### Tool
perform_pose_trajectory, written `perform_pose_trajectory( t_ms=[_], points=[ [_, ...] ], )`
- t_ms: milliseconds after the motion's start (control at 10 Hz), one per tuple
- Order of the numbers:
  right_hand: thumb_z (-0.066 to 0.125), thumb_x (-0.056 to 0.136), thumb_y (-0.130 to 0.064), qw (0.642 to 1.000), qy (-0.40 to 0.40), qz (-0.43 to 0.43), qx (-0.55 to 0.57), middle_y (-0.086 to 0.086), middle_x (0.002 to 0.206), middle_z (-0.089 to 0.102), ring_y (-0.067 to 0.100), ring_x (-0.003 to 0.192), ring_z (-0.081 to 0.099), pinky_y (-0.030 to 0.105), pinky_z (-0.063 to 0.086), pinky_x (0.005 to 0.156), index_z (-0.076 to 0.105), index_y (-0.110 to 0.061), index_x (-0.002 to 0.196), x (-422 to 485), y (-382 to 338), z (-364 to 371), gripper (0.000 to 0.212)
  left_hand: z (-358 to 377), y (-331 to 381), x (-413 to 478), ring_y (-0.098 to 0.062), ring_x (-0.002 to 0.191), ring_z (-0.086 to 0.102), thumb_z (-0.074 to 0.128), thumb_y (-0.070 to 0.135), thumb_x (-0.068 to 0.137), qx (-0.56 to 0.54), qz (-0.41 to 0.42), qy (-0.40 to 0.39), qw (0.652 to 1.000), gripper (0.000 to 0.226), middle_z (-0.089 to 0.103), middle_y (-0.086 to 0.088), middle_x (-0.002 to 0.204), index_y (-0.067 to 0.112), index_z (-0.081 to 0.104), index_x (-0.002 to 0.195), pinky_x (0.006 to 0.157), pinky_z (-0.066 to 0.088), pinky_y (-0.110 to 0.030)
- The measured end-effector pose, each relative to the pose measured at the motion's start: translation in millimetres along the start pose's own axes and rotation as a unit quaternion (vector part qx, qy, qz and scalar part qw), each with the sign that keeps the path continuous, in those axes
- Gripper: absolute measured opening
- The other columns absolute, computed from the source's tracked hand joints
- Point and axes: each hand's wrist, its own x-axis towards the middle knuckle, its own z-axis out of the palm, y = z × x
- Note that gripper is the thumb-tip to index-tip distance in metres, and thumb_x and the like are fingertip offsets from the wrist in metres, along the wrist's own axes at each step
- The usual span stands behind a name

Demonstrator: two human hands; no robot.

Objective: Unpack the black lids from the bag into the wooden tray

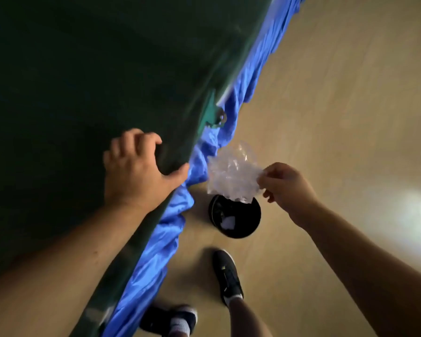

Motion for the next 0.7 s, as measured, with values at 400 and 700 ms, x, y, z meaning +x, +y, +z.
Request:
perform_pose_trajectory(
  t_ms=[400, 700],
  points=[
    [0.063, 0.083, -0.009, 0.966, 0.037, 0.162, -0.200, 0.000, 0.062, 0.057, 0.025, 0.060, 0.055, 0.025, 0.031, 0.047, 0.060, -0.014, 0.077, 71.5, 167.9, 93.0, 0.008, 21.7, -12.1, 0.8, -0.050, 0.108, 0.055, 0.067, 0.064, 0.085, 0.023, 0.038, 0.073, 0.996, 0.066, 0.059, -0.030, 0.125, 0.006, 0.061, 0.116, 0.083, 0.040, -0.056],
    [0.072, 0.088, -0.025, 0.969, 0.036, 0.141, -0.201, -0.001, 0.072, 0.070, 0.015, 0.061, 0.064, 0.025, 0.040, 0.048, 0.071, -0.016, 0.098, 74.6, 154.8, 73.4, 0.013, 26.3, -15.5, 2.1, -0.046, 0.106, 0.054, 0.067, 0.066, 0.085, 0.021, 0.046, 0.086, 0.995, 0.063, 0.059, -0.026, 0.123, 0.011, 0.060, 0.115, 0.080, 0.039, -0.055]
  ],
)
